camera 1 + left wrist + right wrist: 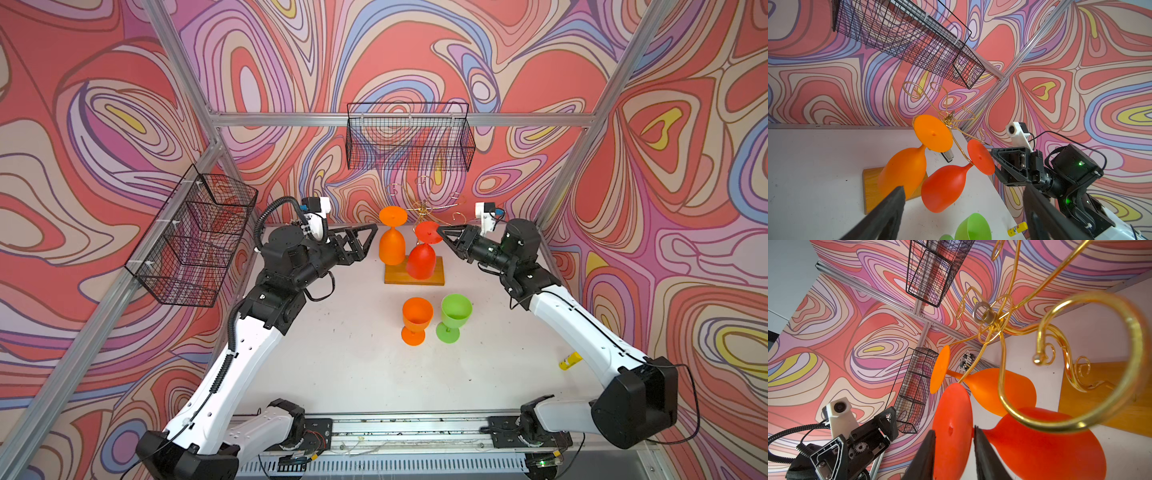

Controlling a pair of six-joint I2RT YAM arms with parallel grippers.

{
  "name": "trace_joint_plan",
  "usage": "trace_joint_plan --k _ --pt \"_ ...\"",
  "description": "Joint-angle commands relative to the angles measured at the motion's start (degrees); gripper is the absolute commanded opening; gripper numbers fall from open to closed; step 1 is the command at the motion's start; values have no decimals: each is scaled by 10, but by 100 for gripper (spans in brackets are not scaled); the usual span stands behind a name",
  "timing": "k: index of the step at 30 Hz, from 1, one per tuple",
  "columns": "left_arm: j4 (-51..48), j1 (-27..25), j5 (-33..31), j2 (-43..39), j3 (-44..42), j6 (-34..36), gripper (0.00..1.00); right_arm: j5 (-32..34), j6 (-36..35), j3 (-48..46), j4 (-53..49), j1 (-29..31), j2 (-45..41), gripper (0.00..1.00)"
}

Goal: Take the wine glass off the wine glass rack
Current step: 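Reach the right gripper to the foot of the hanging red glass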

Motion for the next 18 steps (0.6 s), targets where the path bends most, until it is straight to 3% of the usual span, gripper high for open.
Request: trace_joint_plan --k 1,18 --pt "17 4 9 -5 -3 -4 88 0 -5 12 7 5 4 30" --pt "14 10 15 -6 0 -3 88 2 -3 27 -1 5 8 1"
